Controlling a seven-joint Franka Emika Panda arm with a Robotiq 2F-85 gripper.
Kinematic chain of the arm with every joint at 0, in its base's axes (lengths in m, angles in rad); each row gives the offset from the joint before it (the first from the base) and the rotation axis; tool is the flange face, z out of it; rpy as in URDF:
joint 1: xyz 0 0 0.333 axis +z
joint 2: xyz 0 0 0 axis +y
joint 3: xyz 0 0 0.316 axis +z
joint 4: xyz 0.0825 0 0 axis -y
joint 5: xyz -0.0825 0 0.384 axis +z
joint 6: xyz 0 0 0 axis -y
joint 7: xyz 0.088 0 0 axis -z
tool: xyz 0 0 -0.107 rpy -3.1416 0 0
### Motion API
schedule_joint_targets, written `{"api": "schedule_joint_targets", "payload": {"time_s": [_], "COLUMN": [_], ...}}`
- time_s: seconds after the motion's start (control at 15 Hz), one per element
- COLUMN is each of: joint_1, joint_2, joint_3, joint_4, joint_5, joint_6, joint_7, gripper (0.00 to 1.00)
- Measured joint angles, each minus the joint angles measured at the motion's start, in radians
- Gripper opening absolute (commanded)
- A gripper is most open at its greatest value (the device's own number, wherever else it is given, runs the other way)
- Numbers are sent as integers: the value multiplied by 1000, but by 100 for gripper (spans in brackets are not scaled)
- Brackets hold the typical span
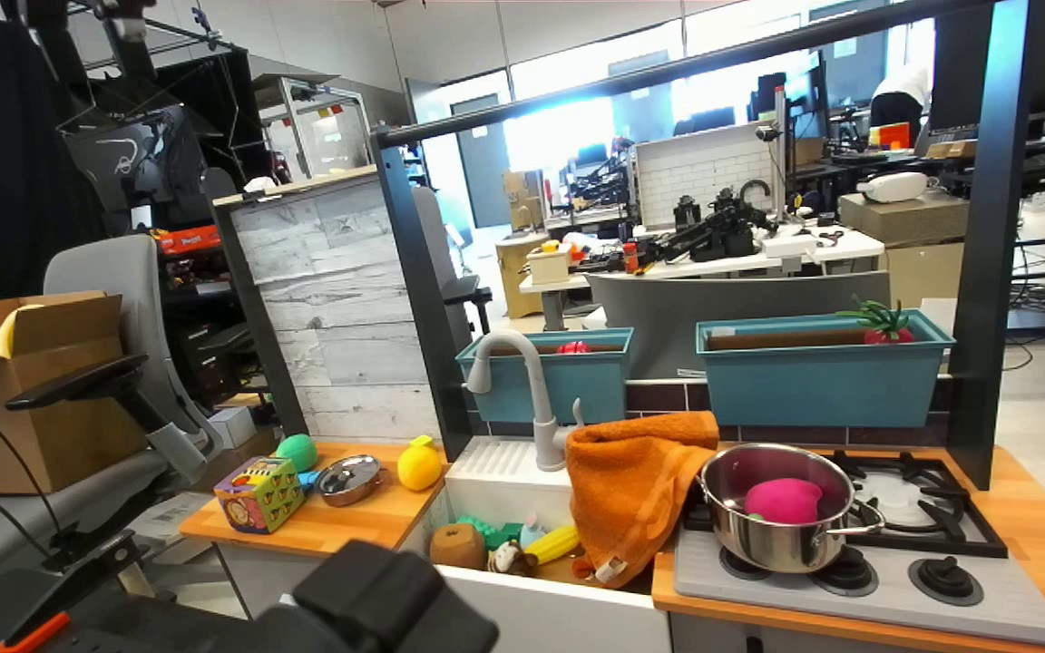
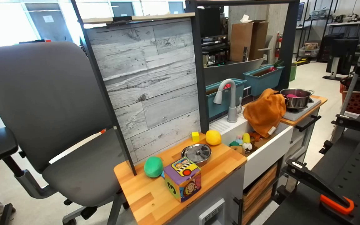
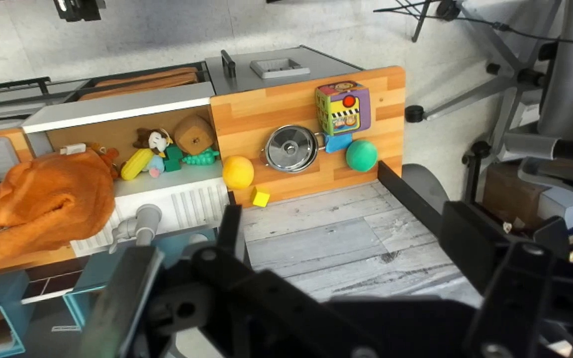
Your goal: Pick the cube and put it in the sink
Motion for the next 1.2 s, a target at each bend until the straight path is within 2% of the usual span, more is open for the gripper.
{"api": "schedule_joint_targets", "payload": {"time_s": [0.27, 0.4, 0.53, 0.73, 0.93, 1.2], "joint_1": [10, 22, 42, 68, 84, 100], "joint_2": [147, 232, 312, 434, 543, 694], "joint_3": [42, 77, 113, 158, 166, 137], "joint_4": [0, -6, -29, -66, -101, -68], "joint_5": [-7, -10, -11, -66, -162, -280], "joint_6": [70, 155, 287, 495, 667, 783], "joint_7": [-87, -94, -91, -49, 18, 151], "gripper": [100, 100, 100, 100, 100, 100]}}
